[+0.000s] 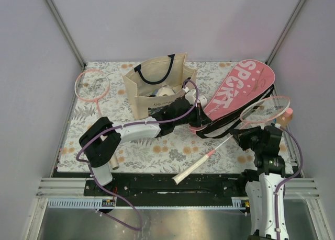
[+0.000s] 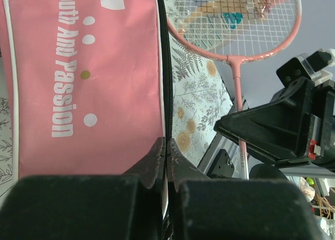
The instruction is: Pack up the badminton gear
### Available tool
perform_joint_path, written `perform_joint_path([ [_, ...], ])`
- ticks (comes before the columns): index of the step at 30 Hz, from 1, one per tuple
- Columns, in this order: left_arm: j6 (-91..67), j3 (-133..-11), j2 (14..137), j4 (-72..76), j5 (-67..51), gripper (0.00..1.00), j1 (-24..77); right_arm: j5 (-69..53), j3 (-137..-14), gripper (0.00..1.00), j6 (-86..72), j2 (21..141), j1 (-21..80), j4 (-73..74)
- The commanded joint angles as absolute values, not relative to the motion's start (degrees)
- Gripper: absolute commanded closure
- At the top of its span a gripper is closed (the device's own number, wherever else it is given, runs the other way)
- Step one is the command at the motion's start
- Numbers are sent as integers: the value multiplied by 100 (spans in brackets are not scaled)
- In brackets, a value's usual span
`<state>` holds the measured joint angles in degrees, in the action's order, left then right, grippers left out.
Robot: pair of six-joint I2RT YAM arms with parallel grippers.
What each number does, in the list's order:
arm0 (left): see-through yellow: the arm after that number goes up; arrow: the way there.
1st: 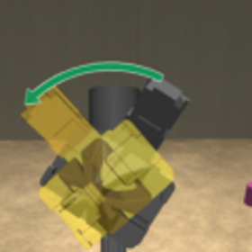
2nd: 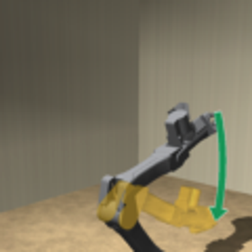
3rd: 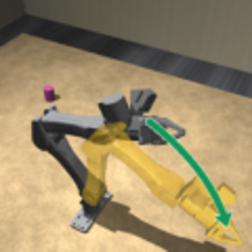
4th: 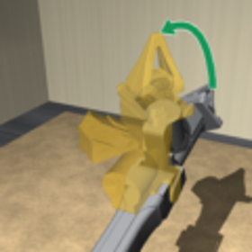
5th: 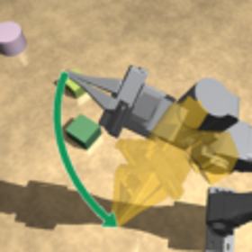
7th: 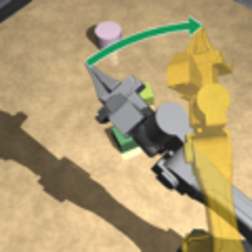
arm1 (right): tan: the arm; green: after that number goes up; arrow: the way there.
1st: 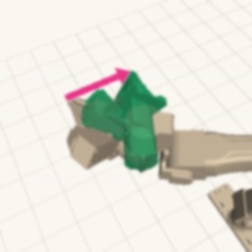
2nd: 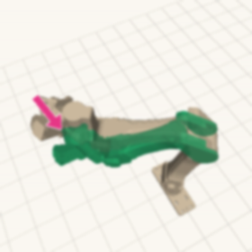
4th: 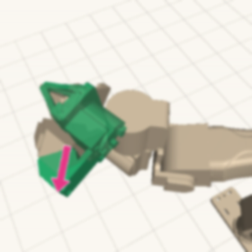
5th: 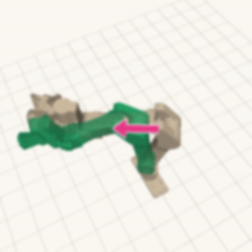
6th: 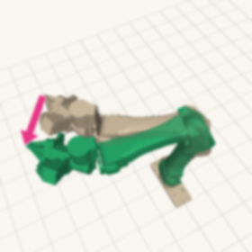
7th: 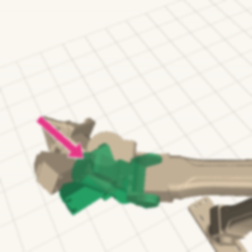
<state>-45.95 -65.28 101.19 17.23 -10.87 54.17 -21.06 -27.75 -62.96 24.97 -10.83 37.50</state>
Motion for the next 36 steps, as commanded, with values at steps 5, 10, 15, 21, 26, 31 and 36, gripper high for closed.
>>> perform_joint_path([
  [5,-4597,-6513,9888,2311,-1617,100,5511,-3190,-2215,100,-7066,2759,-1099,2576],
  [10,-4456,-6539,9844,2180,-1758,100,5528,-3313,-2153,100,-6821,2961,-1099,2285],
  [15,-4360,-6416,9774,2180,-1846,100,5537,-3507,-2180,100,-6434,3532,-1099,2294],
  [21,-4298,-6302,9800,2232,-1995,100,5563,-3516,-2338,100,-5653,4156,-1107,2206],
  [26,-4271,-6319,9861,2233,-2083,100,5616,-3559,-2461,100,-5099,4754,-1221,2250],
  [31,-4228,-6258,9800,2188,-2083,100,5695,-3805,-2636,100,-4536,5290,-1388,1865],
  [36,-4166,-6170,9695,2171,-2074,100,5774,-4043,-3049,100,-4175,5686,-1643,1793],
])
